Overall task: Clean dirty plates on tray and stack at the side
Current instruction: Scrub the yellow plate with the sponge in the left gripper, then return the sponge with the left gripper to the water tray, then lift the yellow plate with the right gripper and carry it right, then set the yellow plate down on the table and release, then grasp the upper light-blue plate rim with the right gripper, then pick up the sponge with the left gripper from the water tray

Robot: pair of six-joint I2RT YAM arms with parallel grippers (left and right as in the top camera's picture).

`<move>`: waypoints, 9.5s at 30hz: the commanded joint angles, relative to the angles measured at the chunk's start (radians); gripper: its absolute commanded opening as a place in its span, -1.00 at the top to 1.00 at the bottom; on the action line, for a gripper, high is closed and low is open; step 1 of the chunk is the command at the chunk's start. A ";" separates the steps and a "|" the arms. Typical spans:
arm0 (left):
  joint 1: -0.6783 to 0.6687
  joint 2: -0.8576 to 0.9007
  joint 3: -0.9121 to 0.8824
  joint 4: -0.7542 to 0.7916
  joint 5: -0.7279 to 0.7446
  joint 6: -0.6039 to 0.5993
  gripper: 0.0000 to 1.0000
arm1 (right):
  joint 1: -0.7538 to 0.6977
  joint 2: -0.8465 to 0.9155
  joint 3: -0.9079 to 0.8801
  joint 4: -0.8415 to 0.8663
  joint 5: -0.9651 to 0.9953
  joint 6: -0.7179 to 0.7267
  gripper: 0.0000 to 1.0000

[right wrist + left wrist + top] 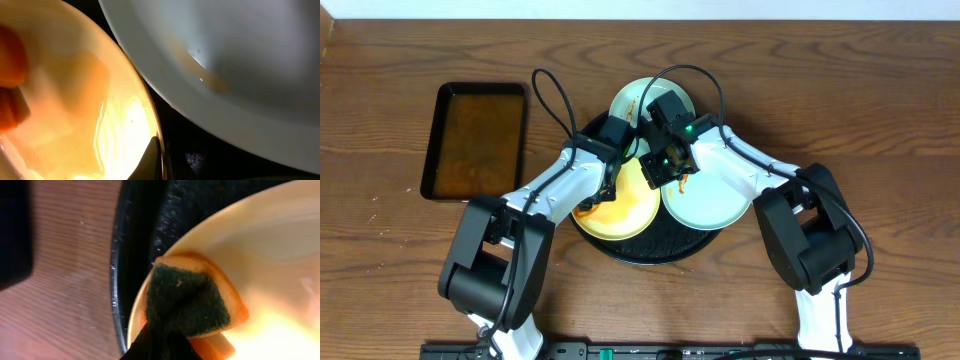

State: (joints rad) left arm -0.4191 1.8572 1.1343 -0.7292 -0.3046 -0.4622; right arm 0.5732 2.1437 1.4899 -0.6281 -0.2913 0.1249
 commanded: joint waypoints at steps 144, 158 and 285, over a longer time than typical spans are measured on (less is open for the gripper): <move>0.710 -0.654 0.003 -0.034 0.372 0.005 -0.59 | 0.361 -0.359 0.055 0.132 0.962 -0.262 0.98; 0.710 -0.654 0.003 -0.034 0.372 0.005 -0.59 | -0.380 -0.358 0.053 0.010 -0.387 0.126 0.97; 0.710 -0.654 0.003 -0.034 0.372 0.005 -0.60 | -0.069 0.048 0.146 -0.152 -0.099 0.185 0.97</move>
State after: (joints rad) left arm 0.2916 1.2041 1.1282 -0.7593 0.0727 -0.4488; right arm 0.4683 2.1983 1.6154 -0.7757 -0.3923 0.3614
